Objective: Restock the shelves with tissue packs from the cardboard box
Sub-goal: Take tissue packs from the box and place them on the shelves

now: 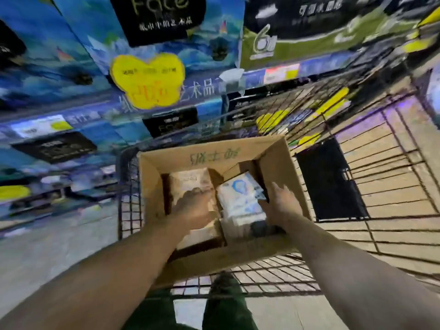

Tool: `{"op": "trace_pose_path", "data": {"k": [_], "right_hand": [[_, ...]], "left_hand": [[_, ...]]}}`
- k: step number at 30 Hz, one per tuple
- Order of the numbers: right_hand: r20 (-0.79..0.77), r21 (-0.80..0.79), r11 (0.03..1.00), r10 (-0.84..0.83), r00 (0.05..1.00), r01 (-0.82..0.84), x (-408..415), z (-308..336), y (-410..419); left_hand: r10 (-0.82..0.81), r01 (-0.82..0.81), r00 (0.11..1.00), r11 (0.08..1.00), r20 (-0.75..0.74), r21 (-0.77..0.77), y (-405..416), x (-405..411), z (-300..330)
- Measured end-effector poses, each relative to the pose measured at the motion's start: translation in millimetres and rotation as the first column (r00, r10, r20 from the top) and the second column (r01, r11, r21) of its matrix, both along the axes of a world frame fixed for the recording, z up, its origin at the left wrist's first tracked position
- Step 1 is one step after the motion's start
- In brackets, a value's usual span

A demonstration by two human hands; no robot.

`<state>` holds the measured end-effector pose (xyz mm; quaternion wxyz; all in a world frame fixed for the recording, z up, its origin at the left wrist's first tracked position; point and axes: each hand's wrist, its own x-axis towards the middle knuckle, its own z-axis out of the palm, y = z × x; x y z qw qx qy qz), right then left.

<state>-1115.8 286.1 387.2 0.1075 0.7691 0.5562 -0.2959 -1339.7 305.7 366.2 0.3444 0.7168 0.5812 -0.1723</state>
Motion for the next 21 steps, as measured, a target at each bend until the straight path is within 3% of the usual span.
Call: {"op": "trace_pose_path", "data": {"k": [9, 15, 21], "right_hand": [[-0.115, -0.116, 0.989, 0.075, 0.99, -0.088, 29, -111, 33], [-0.124, -0.155, 0.981, 0.1, 0.987, -0.119, 23, -169, 54], [-0.064, -0.302, 0.953, 0.001, 0.998, -0.02, 12, -205, 70]], "left_hand": [[0.236, -0.225, 0.971, 0.953, 0.034, -0.201, -3, 52, -99], [0.544, -0.441, 0.817, 0.803, 0.192, -0.4, -2, 65, -146], [0.679, -0.518, 0.719, 0.665, 0.147, -0.537, 6, 72, -171]]}}
